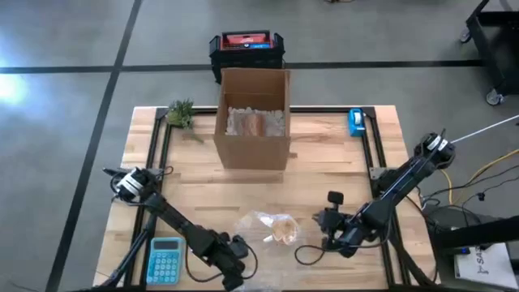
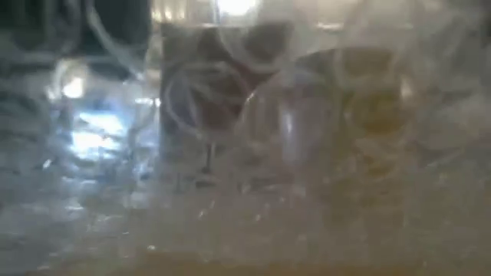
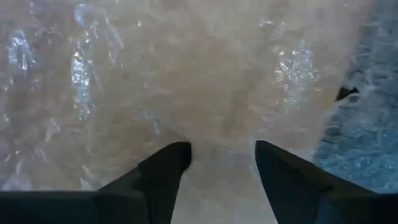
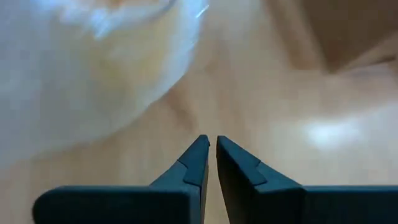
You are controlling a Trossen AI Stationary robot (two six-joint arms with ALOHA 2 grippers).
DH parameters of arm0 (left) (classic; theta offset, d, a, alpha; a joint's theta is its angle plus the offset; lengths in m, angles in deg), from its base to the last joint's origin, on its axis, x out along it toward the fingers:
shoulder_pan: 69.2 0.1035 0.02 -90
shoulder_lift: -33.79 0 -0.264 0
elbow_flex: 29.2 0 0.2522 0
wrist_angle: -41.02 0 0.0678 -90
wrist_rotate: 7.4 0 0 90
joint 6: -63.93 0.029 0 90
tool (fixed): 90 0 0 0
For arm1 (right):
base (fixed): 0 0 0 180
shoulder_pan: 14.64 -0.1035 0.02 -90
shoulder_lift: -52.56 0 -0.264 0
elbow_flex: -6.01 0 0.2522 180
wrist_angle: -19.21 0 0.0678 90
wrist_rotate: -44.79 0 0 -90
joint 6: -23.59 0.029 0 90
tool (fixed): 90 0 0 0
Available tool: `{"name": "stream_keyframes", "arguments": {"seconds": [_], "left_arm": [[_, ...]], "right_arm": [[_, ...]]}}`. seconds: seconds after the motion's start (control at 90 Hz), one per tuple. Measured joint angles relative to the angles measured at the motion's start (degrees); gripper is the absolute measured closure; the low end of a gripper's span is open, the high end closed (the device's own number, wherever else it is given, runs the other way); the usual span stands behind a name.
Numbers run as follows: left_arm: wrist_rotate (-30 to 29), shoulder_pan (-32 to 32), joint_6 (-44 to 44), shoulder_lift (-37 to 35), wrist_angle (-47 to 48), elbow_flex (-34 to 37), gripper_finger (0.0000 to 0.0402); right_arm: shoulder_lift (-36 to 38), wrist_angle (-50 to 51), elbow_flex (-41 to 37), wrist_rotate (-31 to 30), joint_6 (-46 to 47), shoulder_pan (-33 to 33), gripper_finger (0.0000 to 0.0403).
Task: Wrap mug
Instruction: Wrap the yellow mug with bubble wrap
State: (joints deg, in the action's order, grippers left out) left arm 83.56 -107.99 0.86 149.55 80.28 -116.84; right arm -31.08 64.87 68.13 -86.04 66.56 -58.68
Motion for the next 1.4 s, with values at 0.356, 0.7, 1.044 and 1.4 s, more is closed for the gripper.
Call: {"name": "stream_keyframes", "arguments": {"seconds": [0.356, 0.7, 1.044, 1.4], "left_arm": [[-10.72, -0.02, 2.61, -3.20, 5.89, -3.19, 0.0393], [-26.59, 0.92, 19.40, -7.07, 5.83, -13.70, 0.0400], [-30.15, 7.69, 30.51, -6.47, -3.26, -13.40, 0.0401], [-27.07, 12.80, 30.90, -3.40, -6.50, -13.27, 0.0401]], "right_arm": [[0.00, -6.93, -0.21, -0.78, -2.08, 0.55, 0.0384], [-0.02, -18.17, -1.86, -0.76, -9.60, 0.55, 0.0384], [-2.42, -26.01, -3.21, 1.77, -13.29, 0.80, 0.0384], [-6.73, -28.01, -0.45, 3.54, -17.68, 1.37, 0.0384]]}}
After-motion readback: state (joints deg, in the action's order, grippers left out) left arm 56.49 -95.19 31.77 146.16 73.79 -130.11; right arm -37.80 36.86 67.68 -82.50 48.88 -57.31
